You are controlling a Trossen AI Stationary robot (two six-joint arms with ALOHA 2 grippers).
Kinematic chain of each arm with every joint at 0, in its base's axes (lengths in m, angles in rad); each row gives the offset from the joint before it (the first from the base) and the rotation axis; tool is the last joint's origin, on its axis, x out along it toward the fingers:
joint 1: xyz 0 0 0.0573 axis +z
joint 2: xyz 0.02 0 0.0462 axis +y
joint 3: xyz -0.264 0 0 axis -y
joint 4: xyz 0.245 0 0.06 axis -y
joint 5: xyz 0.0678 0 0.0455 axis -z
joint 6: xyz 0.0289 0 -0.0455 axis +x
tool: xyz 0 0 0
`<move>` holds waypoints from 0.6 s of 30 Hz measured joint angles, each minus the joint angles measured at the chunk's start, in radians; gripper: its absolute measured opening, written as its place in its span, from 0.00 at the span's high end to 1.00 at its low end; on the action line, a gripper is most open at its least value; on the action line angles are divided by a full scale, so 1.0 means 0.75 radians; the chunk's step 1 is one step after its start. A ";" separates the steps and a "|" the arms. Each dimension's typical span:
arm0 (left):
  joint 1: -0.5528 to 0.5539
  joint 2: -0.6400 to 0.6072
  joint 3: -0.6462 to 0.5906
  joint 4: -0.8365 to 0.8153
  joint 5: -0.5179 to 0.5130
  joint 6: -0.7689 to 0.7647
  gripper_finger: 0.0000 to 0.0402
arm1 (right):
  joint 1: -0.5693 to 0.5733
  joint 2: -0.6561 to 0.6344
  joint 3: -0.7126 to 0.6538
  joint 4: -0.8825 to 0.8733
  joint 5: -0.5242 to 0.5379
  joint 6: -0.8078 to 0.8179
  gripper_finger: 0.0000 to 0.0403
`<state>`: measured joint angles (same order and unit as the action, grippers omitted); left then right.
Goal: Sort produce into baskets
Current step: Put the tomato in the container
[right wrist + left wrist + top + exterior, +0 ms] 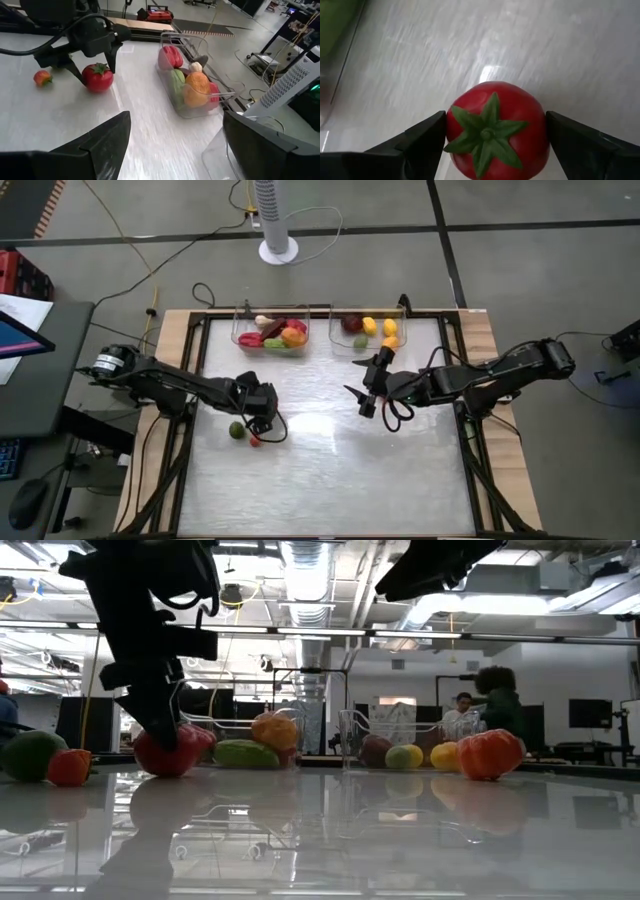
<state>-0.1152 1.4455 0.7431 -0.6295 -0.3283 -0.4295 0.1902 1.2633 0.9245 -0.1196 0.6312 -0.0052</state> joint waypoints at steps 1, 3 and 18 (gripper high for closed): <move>0.004 0.002 0.000 0.001 0.005 0.009 0.22 | 0.000 0.000 0.000 0.001 0.000 0.000 0.15; 0.007 0.003 0.003 -0.005 0.011 0.023 0.23 | 0.000 0.000 0.000 -0.004 0.000 -0.001 0.15; 0.064 0.013 0.176 0.049 -0.049 0.198 0.34 | 0.093 -0.228 -0.005 -0.165 0.171 0.020 0.15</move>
<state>-0.0670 1.4555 0.8748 -0.5927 -0.3648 -0.2808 0.2597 1.0921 0.9211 -0.2431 0.7593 0.0097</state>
